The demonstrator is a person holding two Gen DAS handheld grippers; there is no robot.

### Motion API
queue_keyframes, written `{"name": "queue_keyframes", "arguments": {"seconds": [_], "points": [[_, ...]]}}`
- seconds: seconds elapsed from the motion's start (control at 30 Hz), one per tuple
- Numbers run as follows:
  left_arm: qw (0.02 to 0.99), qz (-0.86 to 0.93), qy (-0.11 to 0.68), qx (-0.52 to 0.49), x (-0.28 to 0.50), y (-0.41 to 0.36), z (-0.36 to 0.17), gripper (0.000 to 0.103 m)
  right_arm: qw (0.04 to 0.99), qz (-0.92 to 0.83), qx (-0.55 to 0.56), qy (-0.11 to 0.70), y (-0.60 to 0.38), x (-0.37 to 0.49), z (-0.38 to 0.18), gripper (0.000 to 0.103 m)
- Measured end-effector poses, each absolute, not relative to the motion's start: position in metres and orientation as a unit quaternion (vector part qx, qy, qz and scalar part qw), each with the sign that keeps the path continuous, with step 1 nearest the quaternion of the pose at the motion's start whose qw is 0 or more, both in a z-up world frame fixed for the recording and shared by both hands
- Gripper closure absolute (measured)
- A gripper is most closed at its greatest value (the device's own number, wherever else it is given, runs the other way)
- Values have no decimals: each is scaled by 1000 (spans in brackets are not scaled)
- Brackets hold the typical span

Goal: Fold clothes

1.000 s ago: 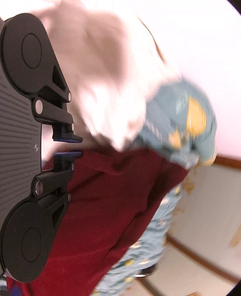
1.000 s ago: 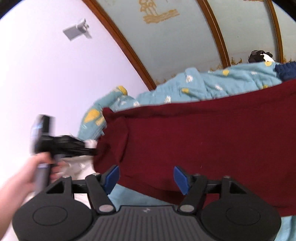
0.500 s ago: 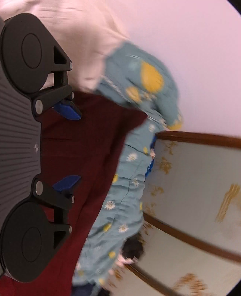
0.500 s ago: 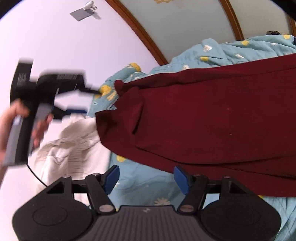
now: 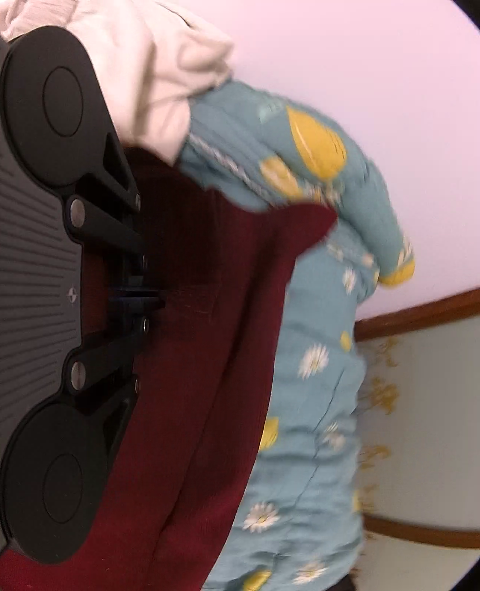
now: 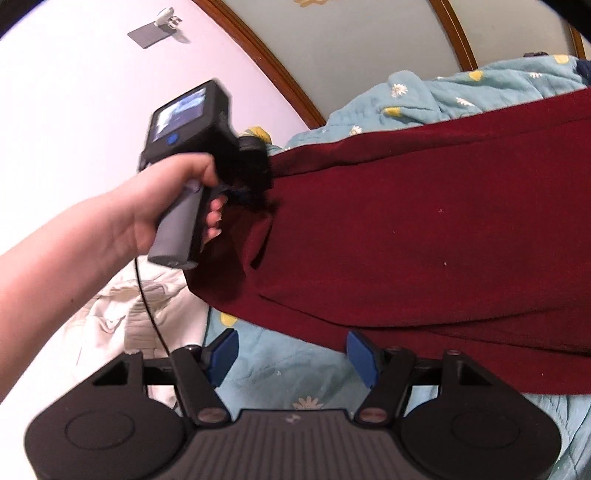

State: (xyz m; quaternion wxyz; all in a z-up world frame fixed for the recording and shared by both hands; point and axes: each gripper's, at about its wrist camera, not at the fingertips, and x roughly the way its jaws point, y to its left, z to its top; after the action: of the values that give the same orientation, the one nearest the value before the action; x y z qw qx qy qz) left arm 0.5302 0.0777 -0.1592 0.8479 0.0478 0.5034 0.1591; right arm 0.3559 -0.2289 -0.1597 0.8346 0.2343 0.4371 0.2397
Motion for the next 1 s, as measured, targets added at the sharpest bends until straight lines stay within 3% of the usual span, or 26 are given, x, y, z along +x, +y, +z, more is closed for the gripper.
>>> {"name": "queue_keyframes", "arguments": {"seconds": [0.23, 0.47, 0.53, 0.67, 0.8, 1.0], "points": [[845, 167, 503, -69, 474, 160, -128, 100, 829, 260, 242, 431, -222, 353, -152, 38], [828, 160, 524, -116, 429, 192, -123, 97, 829, 269, 233, 432, -215, 348, -149, 38], [836, 148, 512, -131, 418, 195, -116, 93, 828, 268, 230, 436, -213, 348, -151, 38], [842, 131, 485, -194, 403, 190, -99, 57, 822, 272, 228, 445, -210, 350, -155, 38], [848, 144, 476, -183, 418, 167, -92, 43, 820, 279, 226, 446, -208, 350, -155, 38], [825, 189, 491, -205, 452, 163, -118, 44, 820, 281, 233, 441, -212, 346, -154, 38]]}}
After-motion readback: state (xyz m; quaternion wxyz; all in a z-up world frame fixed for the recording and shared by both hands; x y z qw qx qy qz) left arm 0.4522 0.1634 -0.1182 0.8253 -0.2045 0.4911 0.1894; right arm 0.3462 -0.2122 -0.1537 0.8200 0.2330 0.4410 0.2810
